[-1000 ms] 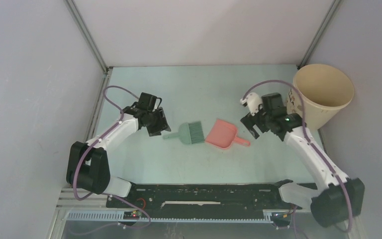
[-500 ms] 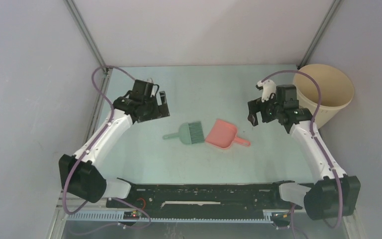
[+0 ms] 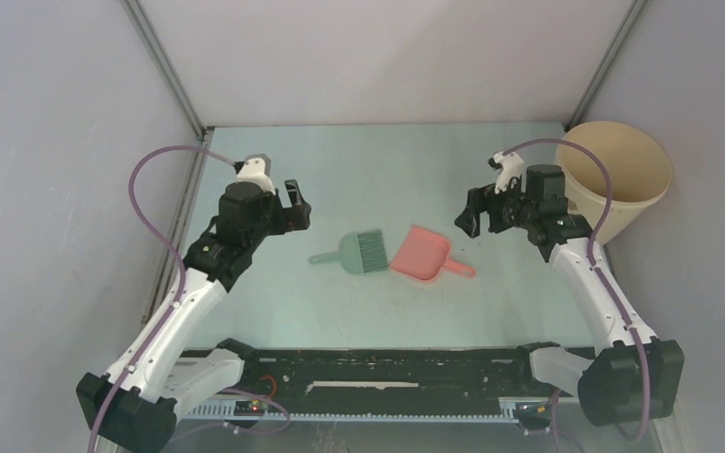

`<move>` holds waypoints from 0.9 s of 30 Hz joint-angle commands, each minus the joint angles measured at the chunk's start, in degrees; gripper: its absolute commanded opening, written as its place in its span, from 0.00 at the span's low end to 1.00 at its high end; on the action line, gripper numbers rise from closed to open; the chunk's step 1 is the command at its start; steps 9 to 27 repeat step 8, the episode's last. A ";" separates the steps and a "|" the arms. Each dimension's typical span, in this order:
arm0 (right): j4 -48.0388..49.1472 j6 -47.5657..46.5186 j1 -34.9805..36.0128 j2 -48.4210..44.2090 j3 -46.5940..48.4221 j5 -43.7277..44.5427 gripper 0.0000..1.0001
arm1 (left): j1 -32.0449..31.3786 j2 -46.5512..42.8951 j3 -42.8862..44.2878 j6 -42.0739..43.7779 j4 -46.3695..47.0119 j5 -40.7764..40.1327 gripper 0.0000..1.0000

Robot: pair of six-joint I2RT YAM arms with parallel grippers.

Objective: Sweep away the paper scraps from the table

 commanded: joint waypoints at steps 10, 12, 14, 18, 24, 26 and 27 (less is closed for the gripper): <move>5.65 -0.26 -1.11 -6.91 -4.86 -13.13 1.00 | -0.72 1.75 2.04 2.19 3.95 0.09 1.00; 5.65 -0.26 -1.11 -6.91 -4.86 -13.13 1.00 | -0.72 1.75 2.04 2.19 3.95 0.09 1.00; 5.65 -0.26 -1.11 -6.91 -4.86 -13.13 1.00 | -0.72 1.75 2.04 2.19 3.95 0.09 1.00; 5.65 -0.26 -1.11 -6.91 -4.86 -13.13 1.00 | -0.72 1.75 2.04 2.19 3.95 0.09 1.00; 5.65 -0.26 -1.11 -6.91 -4.86 -13.13 1.00 | -0.72 1.75 2.04 2.19 3.95 0.09 1.00; 5.65 -0.26 -1.11 -6.91 -4.86 -13.13 1.00 | -0.72 1.75 2.04 2.19 3.95 0.09 1.00; 5.65 -0.26 -1.11 -6.91 -4.86 -13.13 1.00 | -0.72 1.75 2.04 2.19 3.95 0.09 1.00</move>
